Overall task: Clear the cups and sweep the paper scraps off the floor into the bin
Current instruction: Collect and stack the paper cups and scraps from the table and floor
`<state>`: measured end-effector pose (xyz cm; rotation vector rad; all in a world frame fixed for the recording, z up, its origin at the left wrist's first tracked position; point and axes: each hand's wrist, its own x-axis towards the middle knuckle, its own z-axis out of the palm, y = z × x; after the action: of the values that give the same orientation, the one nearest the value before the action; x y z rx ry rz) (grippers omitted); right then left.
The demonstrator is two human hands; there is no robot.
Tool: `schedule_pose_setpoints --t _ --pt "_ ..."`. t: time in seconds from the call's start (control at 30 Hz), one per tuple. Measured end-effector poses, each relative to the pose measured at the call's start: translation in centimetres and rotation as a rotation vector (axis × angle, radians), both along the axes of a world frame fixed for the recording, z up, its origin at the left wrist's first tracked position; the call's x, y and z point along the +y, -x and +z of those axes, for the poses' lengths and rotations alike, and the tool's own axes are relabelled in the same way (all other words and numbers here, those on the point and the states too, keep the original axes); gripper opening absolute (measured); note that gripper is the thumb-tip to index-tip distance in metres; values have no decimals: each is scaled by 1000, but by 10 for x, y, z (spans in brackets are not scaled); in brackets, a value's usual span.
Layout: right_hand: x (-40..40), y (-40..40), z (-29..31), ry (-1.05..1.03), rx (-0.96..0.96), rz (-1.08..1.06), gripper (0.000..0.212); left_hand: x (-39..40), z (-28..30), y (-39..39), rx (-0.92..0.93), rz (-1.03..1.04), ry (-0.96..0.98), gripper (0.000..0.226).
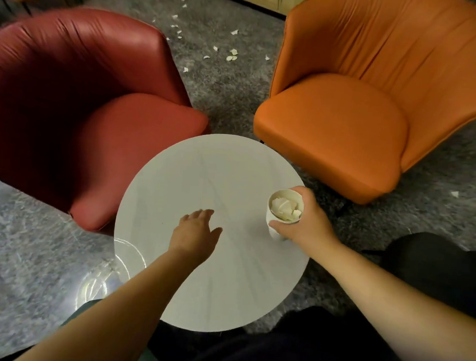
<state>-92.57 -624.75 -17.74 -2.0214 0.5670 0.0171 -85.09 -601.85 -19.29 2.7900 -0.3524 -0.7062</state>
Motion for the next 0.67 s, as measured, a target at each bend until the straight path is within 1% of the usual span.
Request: schedule_pose_setpoints --t 0.2,0.37,0.47,0.67 --pt "-21 -7 3 5 15 -25 69 2 5 4 -20 -92 -161 57" --pt "-53 -37 -4 0 26 69 71 -25 3 0 -7 -74 -226 56" --pt "-84 -61 0 -21 37 189 69 -52 1 -1 -9 -24 -242 54" --pt "-138 -116 15 -25 -7 392 66 -114 4 1 14 159 -245 51"
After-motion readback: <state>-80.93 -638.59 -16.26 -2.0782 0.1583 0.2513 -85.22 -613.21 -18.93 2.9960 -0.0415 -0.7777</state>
